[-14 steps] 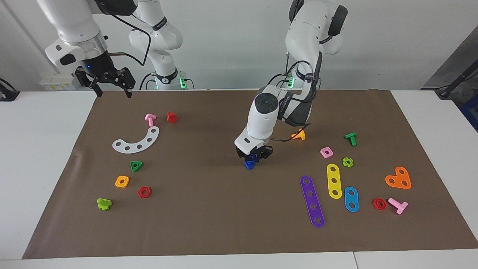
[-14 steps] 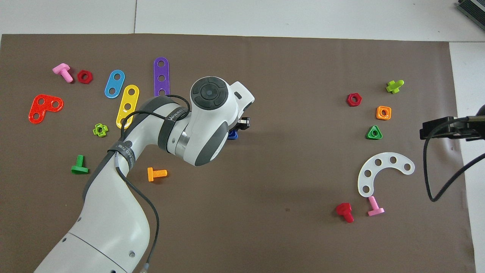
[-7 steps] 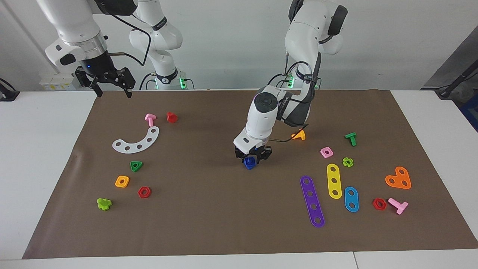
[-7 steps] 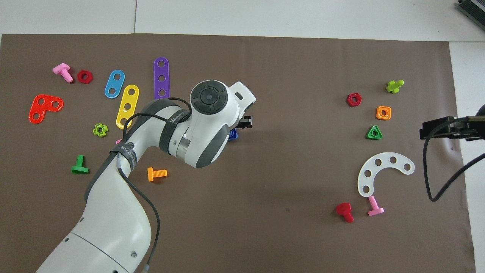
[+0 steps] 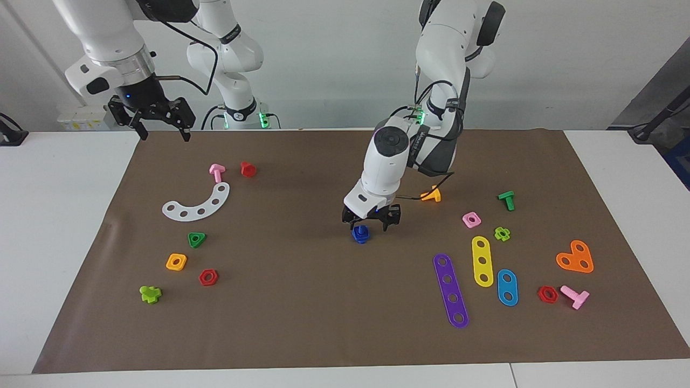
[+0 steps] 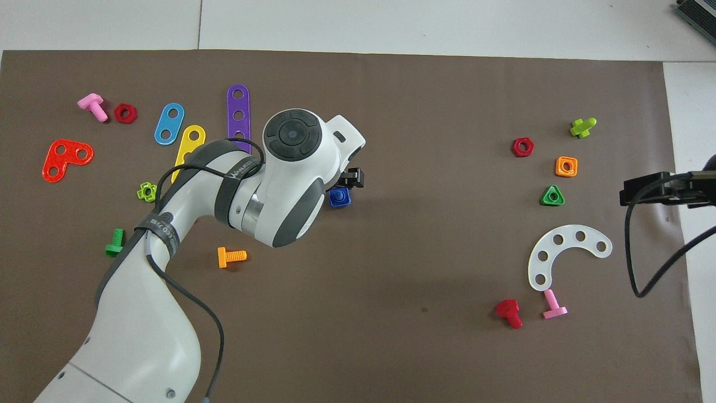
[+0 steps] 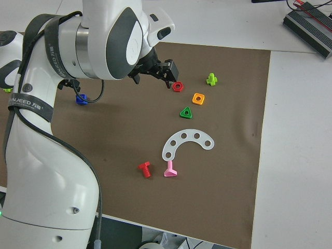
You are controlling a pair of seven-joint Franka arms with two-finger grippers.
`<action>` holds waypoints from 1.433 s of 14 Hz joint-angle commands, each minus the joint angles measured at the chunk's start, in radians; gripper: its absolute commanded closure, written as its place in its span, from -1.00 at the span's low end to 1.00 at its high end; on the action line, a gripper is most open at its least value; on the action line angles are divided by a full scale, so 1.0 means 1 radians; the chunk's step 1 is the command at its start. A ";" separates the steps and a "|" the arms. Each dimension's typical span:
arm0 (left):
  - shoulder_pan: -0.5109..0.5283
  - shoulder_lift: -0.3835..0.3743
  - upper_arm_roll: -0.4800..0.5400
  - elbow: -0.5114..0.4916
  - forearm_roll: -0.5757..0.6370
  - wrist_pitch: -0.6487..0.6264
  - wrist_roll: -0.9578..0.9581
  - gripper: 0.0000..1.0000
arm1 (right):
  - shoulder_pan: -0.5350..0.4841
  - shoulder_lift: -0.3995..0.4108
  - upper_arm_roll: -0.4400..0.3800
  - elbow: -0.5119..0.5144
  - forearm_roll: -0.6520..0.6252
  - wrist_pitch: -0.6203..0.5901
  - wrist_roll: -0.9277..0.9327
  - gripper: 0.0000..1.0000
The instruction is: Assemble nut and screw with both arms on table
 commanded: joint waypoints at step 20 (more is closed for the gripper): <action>0.533 -0.462 0.009 0.036 0.041 -0.555 0.601 -1.00 | -0.006 -0.013 0.003 -0.004 0.002 -0.013 -0.019 -1.00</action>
